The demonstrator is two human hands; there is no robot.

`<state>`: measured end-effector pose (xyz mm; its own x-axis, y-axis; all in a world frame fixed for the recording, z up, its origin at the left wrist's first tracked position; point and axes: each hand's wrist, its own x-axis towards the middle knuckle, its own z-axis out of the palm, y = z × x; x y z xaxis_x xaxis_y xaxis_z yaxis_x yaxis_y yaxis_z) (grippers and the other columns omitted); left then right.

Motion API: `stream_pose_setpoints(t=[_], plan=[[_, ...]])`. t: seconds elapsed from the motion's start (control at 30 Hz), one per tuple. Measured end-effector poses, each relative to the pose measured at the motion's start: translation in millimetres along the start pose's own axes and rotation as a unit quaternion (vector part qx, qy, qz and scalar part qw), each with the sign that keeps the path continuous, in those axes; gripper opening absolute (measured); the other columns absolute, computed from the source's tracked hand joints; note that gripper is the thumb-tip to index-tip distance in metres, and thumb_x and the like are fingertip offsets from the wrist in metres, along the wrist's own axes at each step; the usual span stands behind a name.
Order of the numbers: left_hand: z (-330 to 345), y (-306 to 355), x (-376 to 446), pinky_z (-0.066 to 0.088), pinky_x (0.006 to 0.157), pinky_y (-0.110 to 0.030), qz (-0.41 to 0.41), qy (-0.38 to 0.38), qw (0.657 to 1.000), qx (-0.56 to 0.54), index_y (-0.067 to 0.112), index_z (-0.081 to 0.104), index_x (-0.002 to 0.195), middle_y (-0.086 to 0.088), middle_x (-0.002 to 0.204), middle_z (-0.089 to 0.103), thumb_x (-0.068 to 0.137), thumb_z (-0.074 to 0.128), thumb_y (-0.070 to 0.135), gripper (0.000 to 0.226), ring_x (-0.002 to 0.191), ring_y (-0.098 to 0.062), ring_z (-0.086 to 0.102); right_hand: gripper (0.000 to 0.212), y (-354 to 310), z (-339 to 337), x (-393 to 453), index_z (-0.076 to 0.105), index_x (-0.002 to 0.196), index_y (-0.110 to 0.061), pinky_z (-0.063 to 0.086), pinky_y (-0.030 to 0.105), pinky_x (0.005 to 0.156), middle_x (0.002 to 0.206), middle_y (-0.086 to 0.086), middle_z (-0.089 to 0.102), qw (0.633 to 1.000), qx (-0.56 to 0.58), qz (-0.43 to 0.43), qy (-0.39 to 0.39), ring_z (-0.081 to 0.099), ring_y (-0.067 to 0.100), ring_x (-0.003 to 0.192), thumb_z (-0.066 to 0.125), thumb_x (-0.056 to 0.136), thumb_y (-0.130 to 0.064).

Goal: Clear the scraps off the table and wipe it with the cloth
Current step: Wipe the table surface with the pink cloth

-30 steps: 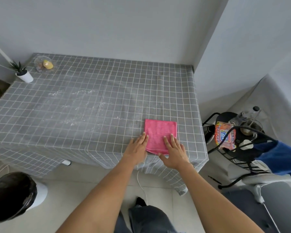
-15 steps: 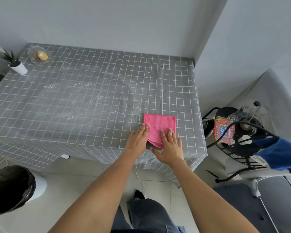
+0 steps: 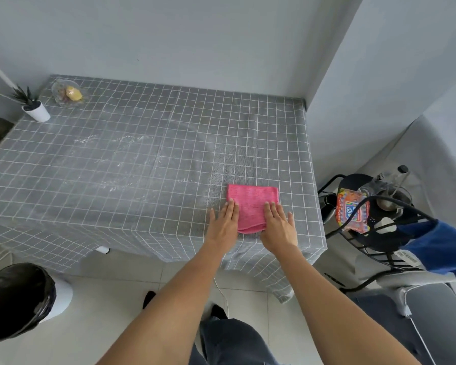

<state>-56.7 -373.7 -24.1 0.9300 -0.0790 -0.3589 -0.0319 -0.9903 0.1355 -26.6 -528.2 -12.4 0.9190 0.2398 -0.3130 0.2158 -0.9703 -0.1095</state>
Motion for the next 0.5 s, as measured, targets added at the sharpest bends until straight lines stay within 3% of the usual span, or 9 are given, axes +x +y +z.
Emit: stream_pose_setpoints(t=[0.2, 0.5], plan=[[-10.2, 1.8, 2.5, 0.011, 0.117, -0.056, -0.019, 0.004, 1.0, 0.009, 0.002, -0.008, 0.149, -0.015, 0.159, -0.005, 0.094, 0.052, 0.012, 0.082, 0.147, -0.026, 0.009, 0.072, -2.4, -7.8, -2.5, -0.002, 0.153, -0.011, 0.0, 0.044, 0.12, 0.161, 0.006, 0.002, 1.0, -0.013, -0.006, -0.007, -0.003, 0.021, 0.148, 0.042, 0.096, -0.02], [-74.4, -43.2, 9.7, 0.008, 0.118, -0.052, -0.053, 0.098, 0.993, 0.044, 0.003, 0.002, 0.151, -0.013, 0.159, 0.007, 0.094, 0.05, 0.01, 0.074, 0.147, -0.024, 0.01, 0.07, -46.4, -66.9, 30.7, 0.001, 0.153, -0.013, 0.001, 0.044, 0.12, 0.161, 0.005, 0.001, 0.998, -0.018, -0.048, 0.047, -0.005, 0.021, 0.148, 0.041, 0.096, -0.017]])
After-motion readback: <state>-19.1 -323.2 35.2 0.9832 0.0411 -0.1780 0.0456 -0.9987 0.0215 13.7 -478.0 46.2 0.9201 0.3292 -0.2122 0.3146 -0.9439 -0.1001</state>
